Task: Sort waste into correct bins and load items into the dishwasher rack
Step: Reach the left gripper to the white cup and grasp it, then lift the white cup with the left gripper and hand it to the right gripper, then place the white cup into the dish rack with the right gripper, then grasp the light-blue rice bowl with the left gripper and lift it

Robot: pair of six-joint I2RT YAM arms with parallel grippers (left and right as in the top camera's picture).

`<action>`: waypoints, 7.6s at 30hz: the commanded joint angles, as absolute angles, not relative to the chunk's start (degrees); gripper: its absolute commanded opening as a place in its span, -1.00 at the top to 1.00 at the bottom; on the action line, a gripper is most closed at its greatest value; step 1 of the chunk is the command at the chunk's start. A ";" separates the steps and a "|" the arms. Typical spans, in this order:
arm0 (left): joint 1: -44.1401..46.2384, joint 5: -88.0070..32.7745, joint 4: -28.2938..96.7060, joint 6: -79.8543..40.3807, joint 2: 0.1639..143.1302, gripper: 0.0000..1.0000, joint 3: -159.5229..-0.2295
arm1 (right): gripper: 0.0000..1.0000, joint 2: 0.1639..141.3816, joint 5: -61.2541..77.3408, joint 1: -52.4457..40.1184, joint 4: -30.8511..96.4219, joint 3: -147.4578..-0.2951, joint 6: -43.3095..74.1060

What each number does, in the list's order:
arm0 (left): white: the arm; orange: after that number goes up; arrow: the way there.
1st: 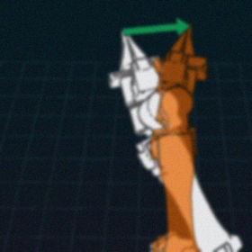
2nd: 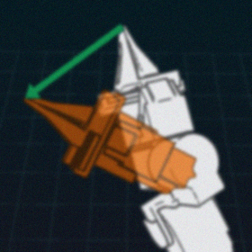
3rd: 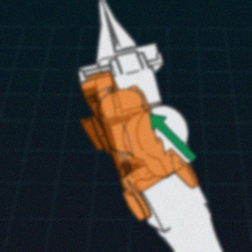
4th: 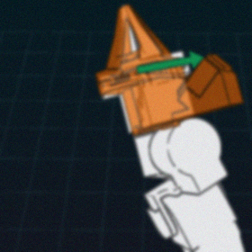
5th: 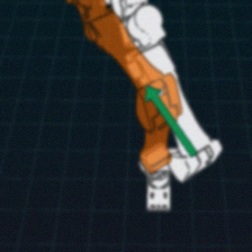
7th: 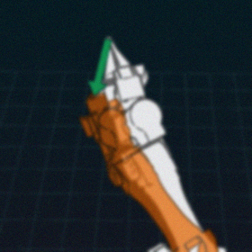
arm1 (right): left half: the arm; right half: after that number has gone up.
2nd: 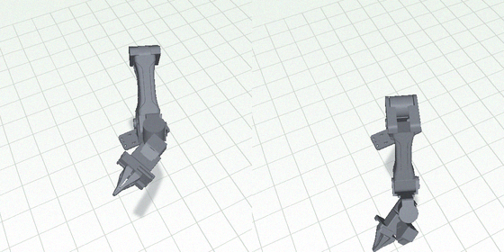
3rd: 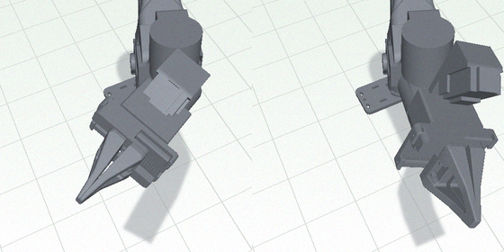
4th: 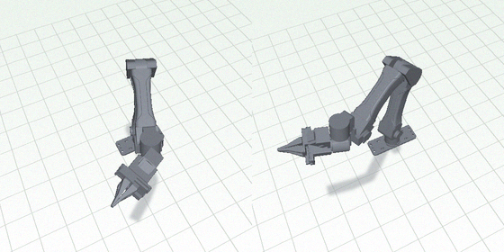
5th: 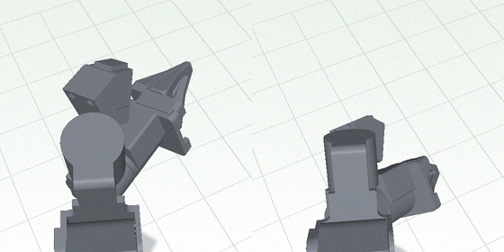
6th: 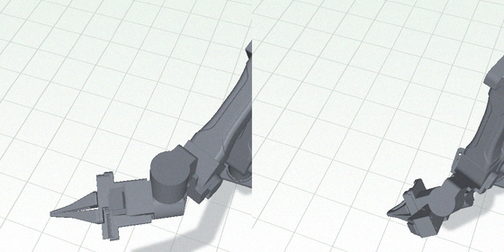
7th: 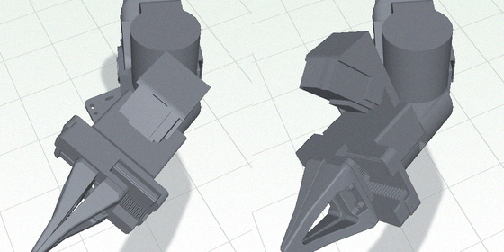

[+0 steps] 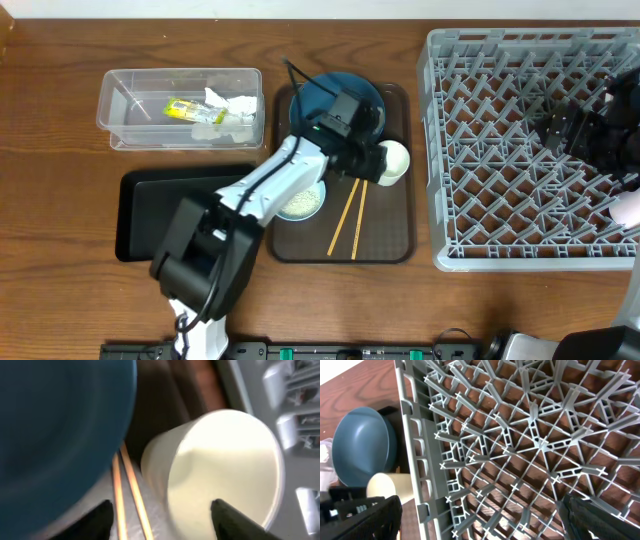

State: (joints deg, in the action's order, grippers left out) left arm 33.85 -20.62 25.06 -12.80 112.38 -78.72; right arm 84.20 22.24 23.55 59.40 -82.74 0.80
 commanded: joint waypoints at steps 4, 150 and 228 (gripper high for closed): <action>33.89 -19.79 29.67 -12.08 113.38 0.28 -78.87 | -0.98 84.23 20.05 23.18 59.81 -83.13 -0.08; 6.07 -11.09 53.58 -8.80 88.73 -0.38 -78.87 | -0.64 104.44 0.62 33.08 56.97 -85.80 0.84; 22.15 -9.78 54.02 -18.24 99.04 0.88 -78.87 | -0.86 88.14 16.64 14.17 65.60 -88.82 -3.95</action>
State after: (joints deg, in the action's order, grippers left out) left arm 25.74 -9.06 52.99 -18.22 102.52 -79.05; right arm 88.01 17.76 14.66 65.41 -88.88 -3.20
